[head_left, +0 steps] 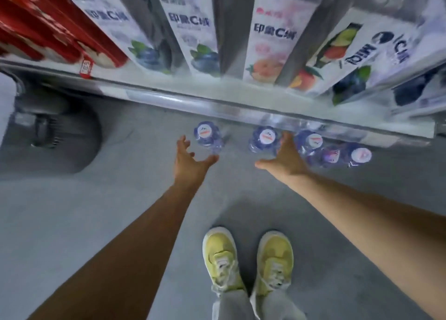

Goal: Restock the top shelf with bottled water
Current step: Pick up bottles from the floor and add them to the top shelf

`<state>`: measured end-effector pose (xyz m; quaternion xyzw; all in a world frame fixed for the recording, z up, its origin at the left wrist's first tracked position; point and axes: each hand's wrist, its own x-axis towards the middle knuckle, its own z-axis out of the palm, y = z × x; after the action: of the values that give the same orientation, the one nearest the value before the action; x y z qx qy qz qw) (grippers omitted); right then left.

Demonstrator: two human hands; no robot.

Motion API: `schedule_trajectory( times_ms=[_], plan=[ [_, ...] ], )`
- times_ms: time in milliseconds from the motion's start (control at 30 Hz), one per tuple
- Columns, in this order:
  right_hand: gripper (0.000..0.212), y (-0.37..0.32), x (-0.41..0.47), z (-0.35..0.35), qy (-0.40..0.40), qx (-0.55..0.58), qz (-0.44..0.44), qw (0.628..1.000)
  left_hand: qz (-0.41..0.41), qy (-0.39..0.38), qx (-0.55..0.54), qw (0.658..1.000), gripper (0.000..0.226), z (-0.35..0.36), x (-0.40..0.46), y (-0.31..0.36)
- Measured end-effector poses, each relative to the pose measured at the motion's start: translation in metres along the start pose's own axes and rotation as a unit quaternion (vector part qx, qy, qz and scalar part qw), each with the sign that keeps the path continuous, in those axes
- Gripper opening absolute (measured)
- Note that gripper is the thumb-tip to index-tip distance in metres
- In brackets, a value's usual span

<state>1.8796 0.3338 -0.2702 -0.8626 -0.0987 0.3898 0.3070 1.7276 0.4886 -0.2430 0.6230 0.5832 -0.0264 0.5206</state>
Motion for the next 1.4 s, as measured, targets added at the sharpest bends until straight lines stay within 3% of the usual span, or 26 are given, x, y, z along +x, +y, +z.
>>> schedule_trajectory(
  times_ms=[133,267,433,533,667,833,933,1067,1167,1300,1400],
  plan=[
    [0.098,0.011,0.024,0.026,0.072,0.094,-0.032,0.992,0.044,-0.02,-0.037,0.998,0.105,0.011,0.041,-0.009],
    [0.067,0.01,0.029,0.033,0.128,0.119,-0.058,0.983,0.082,-0.036,-0.021,0.996,0.076,0.016,0.062,-0.024],
    [0.054,-0.004,0.004,0.019,0.122,0.096,-0.06,0.986,0.088,-0.039,0.024,0.995,0.067,0.002,0.032,-0.004],
    [0.054,-0.015,-0.022,0.004,0.111,0.101,-0.044,0.988,0.088,-0.048,0.022,0.995,0.054,-0.012,0.009,0.007],
    [0.056,-0.041,-0.063,-0.026,0.083,0.118,-0.032,0.989,0.107,-0.085,0.017,0.991,0.057,-0.04,-0.027,0.028],
    [0.048,-0.1,-0.114,-0.086,-0.011,0.116,-0.056,0.992,0.139,-0.142,0.015,0.98,0.058,-0.077,-0.072,0.078],
    [0.05,-0.144,-0.143,-0.124,-0.047,0.138,-0.077,0.986,0.133,-0.135,-0.022,0.982,0.061,-0.102,-0.11,0.115],
    [0.038,-0.204,-0.185,-0.176,-0.078,0.135,-0.116,0.981,0.141,-0.122,-0.093,0.978,0.041,-0.133,-0.169,0.173],
    [0.029,-0.252,-0.223,-0.214,-0.087,0.153,-0.14,0.974,0.162,-0.136,-0.126,0.969,0.047,-0.158,-0.21,0.22],
    [0.041,-0.311,-0.279,-0.26,-0.079,0.203,-0.172,0.961,0.184,-0.144,-0.153,0.96,0.028,-0.19,-0.266,0.287],
    [0.03,-0.351,-0.321,-0.294,-0.065,0.234,-0.178,0.954,0.217,-0.164,-0.148,0.951,0.045,-0.214,-0.316,0.337]
  ],
)
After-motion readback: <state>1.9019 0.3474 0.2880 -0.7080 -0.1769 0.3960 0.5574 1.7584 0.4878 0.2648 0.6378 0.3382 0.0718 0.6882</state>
